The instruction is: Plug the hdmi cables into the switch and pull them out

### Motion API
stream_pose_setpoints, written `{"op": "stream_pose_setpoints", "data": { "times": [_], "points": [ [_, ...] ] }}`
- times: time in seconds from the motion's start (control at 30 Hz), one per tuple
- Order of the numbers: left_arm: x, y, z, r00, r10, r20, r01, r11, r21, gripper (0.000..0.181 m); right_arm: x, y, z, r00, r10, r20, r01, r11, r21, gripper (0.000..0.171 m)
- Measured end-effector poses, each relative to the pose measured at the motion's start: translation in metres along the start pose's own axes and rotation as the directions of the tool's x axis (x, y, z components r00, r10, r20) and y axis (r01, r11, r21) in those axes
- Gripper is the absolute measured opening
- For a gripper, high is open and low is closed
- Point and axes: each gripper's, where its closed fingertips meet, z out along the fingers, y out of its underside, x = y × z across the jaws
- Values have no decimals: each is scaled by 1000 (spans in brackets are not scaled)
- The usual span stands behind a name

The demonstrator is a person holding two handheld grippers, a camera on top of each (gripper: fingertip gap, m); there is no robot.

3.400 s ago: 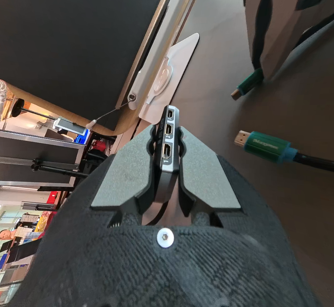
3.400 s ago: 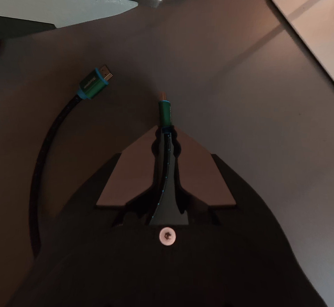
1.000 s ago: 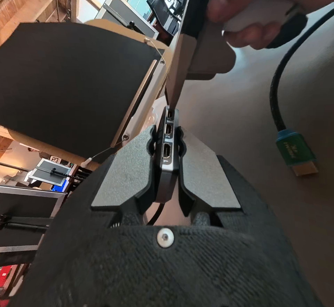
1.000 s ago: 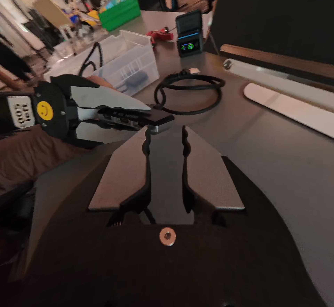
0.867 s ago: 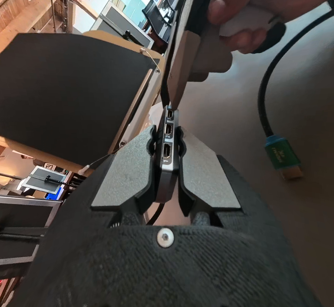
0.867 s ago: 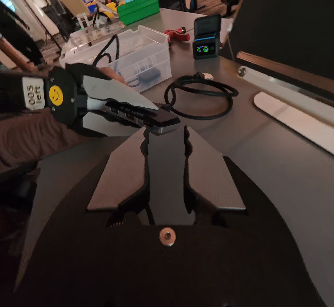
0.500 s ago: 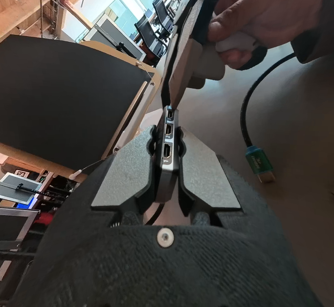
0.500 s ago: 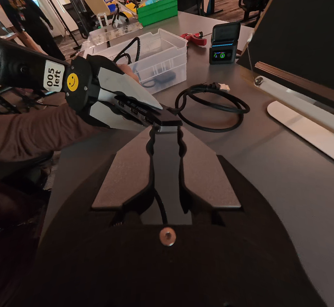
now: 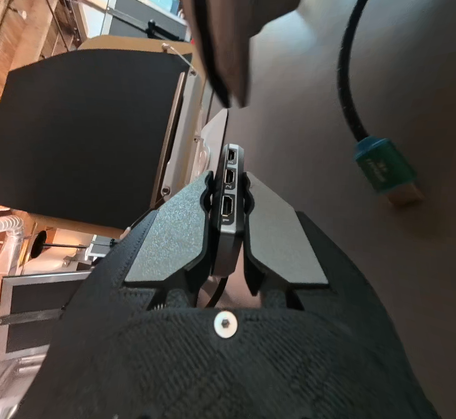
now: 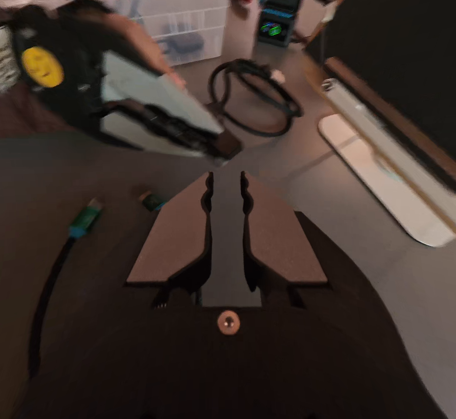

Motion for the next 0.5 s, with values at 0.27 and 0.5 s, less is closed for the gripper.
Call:
{"op": "stream_pose_setpoints", "data": {
  "times": [0.27, 0.5],
  "points": [
    [-9, 12, 2, 999, -24, 38, 26, 999, -47, 21, -70, 56, 21, 927, -240, 287, 314, 918, -244, 25],
    [-4, 8, 2, 1000, -4, 20, 5, 999, -33, 21, -71, 59, 25, 925, -188, 331, 274, 933, -235, 23]
  ]
}}
